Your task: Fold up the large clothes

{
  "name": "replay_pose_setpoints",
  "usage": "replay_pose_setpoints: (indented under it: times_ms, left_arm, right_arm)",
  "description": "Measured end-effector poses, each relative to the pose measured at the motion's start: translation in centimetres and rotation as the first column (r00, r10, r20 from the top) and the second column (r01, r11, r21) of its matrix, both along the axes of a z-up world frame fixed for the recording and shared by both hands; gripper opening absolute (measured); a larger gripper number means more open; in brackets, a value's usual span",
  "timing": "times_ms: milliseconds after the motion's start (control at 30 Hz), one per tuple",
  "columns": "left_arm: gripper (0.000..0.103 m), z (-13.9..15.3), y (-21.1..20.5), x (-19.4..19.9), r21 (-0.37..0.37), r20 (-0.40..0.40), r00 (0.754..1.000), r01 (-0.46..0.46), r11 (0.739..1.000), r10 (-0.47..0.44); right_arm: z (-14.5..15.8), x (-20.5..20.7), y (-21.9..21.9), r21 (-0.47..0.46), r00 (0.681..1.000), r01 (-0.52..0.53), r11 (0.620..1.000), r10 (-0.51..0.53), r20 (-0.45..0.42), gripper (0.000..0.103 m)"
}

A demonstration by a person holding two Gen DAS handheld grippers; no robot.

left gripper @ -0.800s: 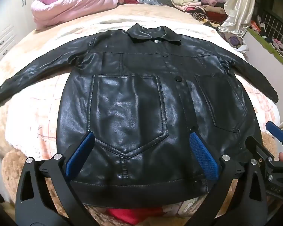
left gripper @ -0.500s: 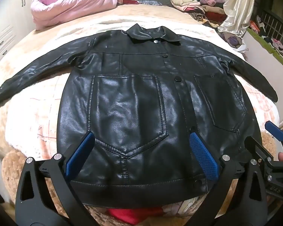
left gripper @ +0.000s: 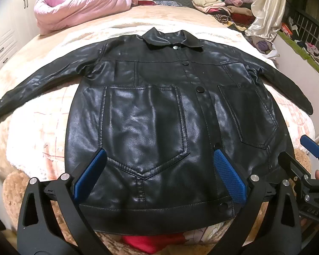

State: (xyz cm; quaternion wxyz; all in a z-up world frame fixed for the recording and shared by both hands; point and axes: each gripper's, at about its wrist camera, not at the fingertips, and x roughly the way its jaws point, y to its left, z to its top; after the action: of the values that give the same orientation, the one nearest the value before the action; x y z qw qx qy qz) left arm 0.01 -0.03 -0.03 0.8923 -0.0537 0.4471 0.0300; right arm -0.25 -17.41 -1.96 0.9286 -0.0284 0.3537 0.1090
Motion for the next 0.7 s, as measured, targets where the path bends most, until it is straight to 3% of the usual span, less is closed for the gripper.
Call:
replay_pose_setpoints:
  times_ms: [700]
  left_arm:
    - [0.094,0.51,-0.20,0.11,0.002,-0.002,1.000,0.000,1.000,0.000]
  right_arm:
    - [0.08,0.05,0.02,-0.001,1.000,-0.001,1.000,0.001,0.002,0.099]
